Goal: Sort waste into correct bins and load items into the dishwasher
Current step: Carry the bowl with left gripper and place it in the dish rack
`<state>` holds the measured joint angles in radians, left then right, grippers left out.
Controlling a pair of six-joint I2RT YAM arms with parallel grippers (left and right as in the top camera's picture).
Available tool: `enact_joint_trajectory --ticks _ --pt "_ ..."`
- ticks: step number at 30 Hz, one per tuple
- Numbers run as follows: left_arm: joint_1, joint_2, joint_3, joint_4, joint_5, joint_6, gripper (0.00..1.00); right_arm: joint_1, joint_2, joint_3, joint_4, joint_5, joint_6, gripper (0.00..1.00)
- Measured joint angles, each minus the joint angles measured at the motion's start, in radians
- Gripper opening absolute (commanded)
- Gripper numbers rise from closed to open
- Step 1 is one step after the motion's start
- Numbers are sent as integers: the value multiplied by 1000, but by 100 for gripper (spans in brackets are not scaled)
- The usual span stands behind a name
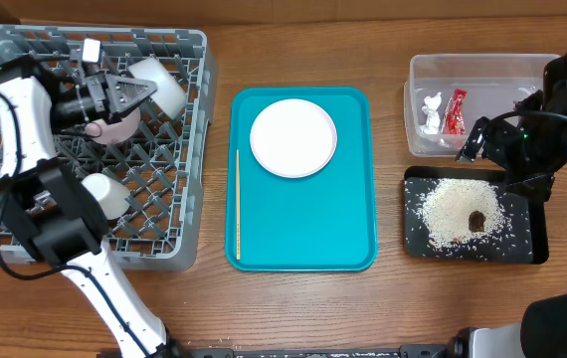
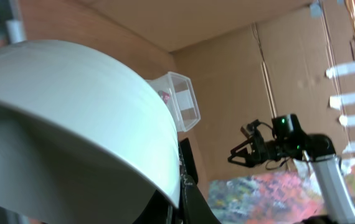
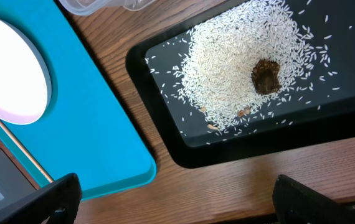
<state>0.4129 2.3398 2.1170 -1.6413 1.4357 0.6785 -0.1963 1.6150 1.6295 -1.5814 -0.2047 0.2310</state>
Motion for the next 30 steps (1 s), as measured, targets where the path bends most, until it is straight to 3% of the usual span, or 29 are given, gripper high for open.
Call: enact_joint_trajectory --ticks 12,27,29,30 --pt "-113 0 -1 230 -7 -1 4 0 0 0 0 0 0 100" --pt "-52 0 -1 137 -243 -24 4 0 0 0 0 0 0 100" --pt "-46 0 -1 113 -278 -23 11 0 0 0 0 0 1 100" --pt "-45 0 -1 99 -299 -22 21 0 0 0 0 0 0 100"
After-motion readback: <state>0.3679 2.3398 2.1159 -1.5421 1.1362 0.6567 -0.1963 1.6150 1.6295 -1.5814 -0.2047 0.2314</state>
